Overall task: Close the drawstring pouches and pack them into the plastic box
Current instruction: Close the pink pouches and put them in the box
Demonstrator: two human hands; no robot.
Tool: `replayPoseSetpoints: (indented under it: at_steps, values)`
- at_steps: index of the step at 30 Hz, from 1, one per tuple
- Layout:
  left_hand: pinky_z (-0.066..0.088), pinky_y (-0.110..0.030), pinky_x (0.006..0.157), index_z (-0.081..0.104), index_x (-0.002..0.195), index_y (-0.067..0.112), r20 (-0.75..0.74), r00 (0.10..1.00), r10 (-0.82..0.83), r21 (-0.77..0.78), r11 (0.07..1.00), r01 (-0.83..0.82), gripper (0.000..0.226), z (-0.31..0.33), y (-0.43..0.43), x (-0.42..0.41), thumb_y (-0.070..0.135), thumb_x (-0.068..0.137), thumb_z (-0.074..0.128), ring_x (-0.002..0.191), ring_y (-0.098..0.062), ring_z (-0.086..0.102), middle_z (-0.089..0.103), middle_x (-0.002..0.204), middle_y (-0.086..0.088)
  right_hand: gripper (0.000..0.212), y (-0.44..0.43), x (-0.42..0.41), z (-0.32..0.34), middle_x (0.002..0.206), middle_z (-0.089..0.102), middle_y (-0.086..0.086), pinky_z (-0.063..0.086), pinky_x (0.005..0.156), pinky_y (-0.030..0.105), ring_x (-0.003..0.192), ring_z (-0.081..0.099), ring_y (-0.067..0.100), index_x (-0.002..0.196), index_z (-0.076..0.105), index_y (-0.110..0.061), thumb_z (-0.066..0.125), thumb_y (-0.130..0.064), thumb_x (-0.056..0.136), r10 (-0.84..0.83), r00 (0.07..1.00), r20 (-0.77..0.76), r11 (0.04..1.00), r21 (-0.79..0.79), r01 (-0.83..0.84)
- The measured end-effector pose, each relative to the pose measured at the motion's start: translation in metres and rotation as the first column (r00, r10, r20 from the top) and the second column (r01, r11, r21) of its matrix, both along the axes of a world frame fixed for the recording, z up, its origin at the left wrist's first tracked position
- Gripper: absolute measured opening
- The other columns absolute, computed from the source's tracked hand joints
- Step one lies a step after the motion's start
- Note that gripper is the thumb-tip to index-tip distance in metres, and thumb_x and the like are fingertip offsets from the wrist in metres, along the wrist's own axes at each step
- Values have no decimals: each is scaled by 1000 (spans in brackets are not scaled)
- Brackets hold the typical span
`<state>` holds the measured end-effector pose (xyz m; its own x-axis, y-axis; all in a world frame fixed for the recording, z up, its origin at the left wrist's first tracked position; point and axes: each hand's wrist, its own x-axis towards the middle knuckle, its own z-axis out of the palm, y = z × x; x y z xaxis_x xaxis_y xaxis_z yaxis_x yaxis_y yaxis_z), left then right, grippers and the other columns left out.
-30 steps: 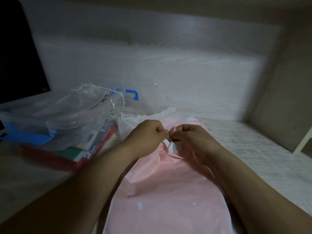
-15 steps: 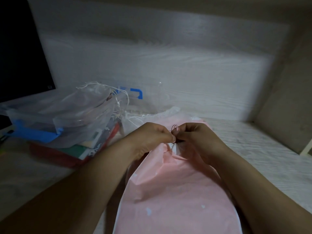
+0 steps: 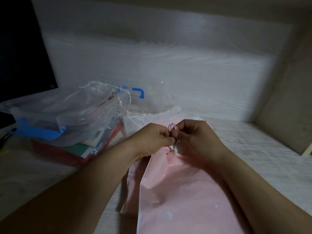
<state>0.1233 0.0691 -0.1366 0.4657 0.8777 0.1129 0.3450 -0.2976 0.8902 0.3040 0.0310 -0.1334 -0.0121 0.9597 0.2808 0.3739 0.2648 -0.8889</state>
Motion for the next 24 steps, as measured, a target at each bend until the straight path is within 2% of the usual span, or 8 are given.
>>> replayPoseSetpoints:
  at_steps: [5, 8, 11, 14, 16, 19, 22, 24]
  values:
    - [52, -43, 71, 60, 68, 12, -27, 998, 62, 119, 991, -58, 25, -4, 0, 6, 34, 73, 70, 72, -30, 64, 72, 81, -11, 16, -4, -1, 4, 76, 75, -7, 49, 64, 20, 67, 67, 6, 83, 74, -23, 71, -12, 95, -87, 949, 302, 982, 186, 31]
    - [51, -38, 69, 61, 72, 22, -51, 994, 100, 165, 982, -90, 13, -6, -2, 13, 33, 77, 67, 68, -18, 62, 67, 69, 2, 13, -5, -2, 3, 77, 76, -10, 49, 65, 19, 70, 70, 6, 87, 75, -23, 72, -13, 95, -118, 930, 348, 969, 246, 31]
    - [40, -26, 59, 60, 71, 26, -110, 986, 127, 223, 970, -100, 19, -5, -6, 16, 19, 89, 63, 61, -8, 55, 59, 61, 9, 13, -6, -3, 3, 74, 76, -7, 48, 62, 18, 62, 68, 6, 86, 74, -21, 71, -13, 95, -75, 949, 306, 973, 233, 2]
    - [35, -23, 53, 64, 73, 13, -55, 997, 54, 152, 987, -45, 20, -4, -4, 11, 9, 93, 61, 51, -6, 46, 52, 56, 11, 11, -4, -1, 2, 70, 73, 0, 47, 58, 24, 57, 61, 10, 85, 73, -14, 71, -11, 95, -29, 984, 175, 986, 165, 0]
    - [36, -28, 62, 66, 81, 4, 13, 999, -32, 64, 998, 31, 15, -4, -1, 4, 9, 95, 65, 62, -13, 47, 53, 67, -2, 11, -2, 1, 2, 68, 70, 2, 44, 56, 24, 54, 56, 10, 84, 70, -8, 71, -9, 95, -12, 998, 66, 994, 108, 5]
    - [50, -35, 68, 65, 80, 15, 142, 980, -141, -50, 987, 150, 17, -6, 4, -4, 18, 94, 73, 78, -25, 53, 56, 85, -14, 12, -3, 2, 4, 68, 66, 5, 41, 53, 23, 52, 51, 9, 84, 70, -6, 70, -8, 96, 39, 998, -48, 999, 37, -38]
    - [50, -26, 52, 59, 78, 14, 188, 964, -187, -77, 976, 204, 23, -6, 5, -8, 12, 99, 68, 71, -23, 51, 52, 86, -14, 10, -5, 1, 4, 77, 66, 25, 41, 59, 28, 62, 53, 17, 87, 70, -2, 69, -7, 96, 88, 988, -126, 996, 5, -88]
    - [46, -22, 56, 59, 80, 12, 177, 964, -197, -32, 978, 205, 22, -4, 3, -10, 13, 101, 66, 67, -14, 51, 54, 81, -11, 11, -5, 3, 5, 88, 67, 34, 41, 68, 35, 71, 54, 24, 88, 71, -1, 69, -8, 96, 90, 987, -135, 996, 7, -90]
